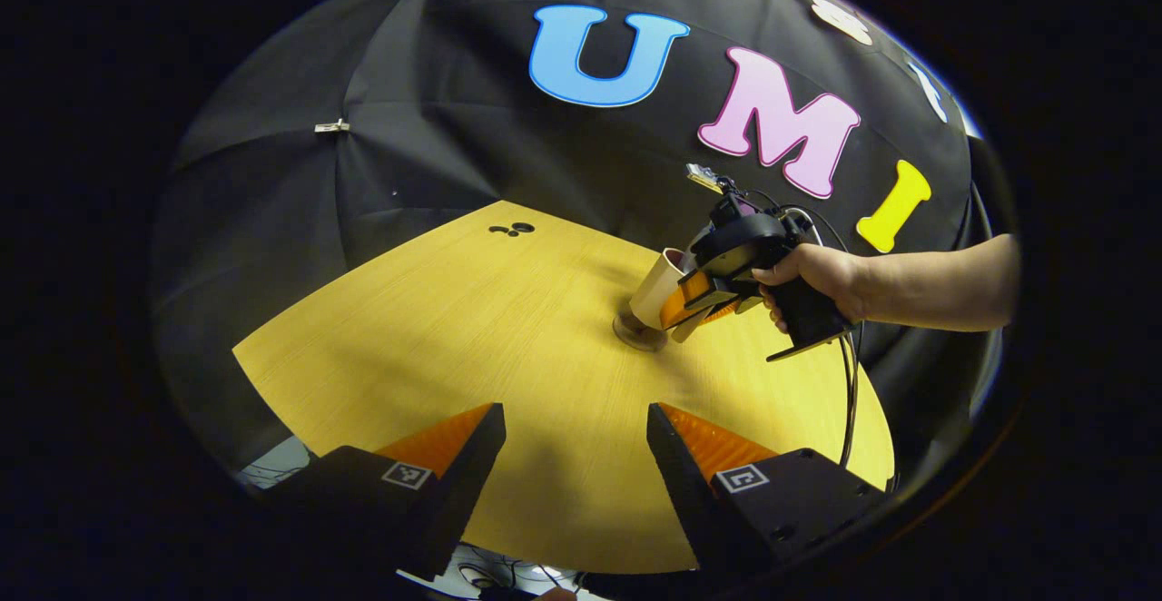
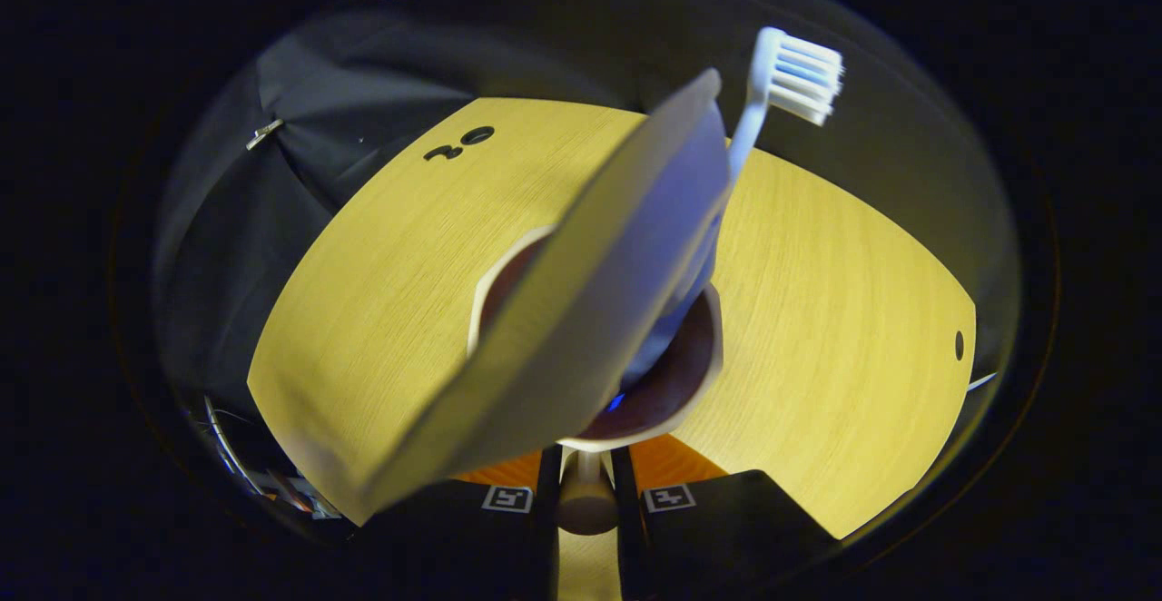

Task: Put the toothbrush and toothpaste on the desktop into the cup, then pick up the cup and place it on the coaster on the desktop.

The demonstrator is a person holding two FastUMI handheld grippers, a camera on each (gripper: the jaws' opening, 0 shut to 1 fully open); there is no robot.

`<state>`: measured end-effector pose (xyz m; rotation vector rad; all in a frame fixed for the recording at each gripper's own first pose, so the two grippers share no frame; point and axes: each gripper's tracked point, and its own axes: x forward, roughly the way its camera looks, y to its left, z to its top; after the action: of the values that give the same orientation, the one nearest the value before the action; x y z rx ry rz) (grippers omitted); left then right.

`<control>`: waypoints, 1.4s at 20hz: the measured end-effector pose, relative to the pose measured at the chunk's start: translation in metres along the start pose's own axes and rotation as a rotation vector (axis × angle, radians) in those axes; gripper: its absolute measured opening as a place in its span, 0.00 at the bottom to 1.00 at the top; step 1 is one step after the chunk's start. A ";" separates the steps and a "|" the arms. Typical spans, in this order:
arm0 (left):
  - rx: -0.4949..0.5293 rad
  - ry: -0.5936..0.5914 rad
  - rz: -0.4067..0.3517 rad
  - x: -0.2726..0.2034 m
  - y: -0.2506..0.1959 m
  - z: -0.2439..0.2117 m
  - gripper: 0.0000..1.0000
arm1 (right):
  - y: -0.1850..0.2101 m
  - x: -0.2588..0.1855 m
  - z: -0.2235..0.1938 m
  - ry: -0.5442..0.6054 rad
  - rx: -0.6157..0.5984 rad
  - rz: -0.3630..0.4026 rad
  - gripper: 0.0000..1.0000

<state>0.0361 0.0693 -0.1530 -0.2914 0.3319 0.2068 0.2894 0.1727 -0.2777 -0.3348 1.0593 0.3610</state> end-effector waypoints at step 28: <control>0.109 -0.066 -0.077 -0.033 -0.013 0.024 0.98 | -0.002 -0.098 -0.008 -0.180 0.012 -0.040 0.95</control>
<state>0.0157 0.0599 -0.1162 -0.1886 0.2652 0.1216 0.2403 0.1551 -0.1939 -0.3062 0.8770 0.3418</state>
